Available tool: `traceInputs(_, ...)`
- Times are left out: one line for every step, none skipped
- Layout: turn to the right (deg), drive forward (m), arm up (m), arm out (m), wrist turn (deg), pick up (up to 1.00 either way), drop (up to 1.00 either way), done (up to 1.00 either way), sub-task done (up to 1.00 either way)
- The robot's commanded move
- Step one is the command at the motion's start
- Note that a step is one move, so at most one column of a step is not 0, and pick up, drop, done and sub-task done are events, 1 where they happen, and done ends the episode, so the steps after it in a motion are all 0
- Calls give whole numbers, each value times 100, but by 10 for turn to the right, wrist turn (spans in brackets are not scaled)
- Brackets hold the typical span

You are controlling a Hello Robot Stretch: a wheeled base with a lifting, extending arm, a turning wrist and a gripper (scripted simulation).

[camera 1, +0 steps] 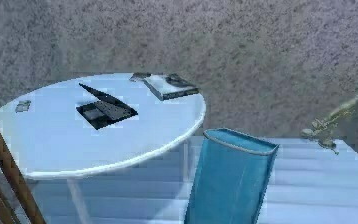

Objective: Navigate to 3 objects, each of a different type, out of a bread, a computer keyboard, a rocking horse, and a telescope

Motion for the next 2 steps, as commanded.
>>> traceInputs(240, 0, 0, 0, 0, 0, 0, 0, 0)
traceInputs(0, 5, 0, 0, 0, 0, 0, 0, 0)
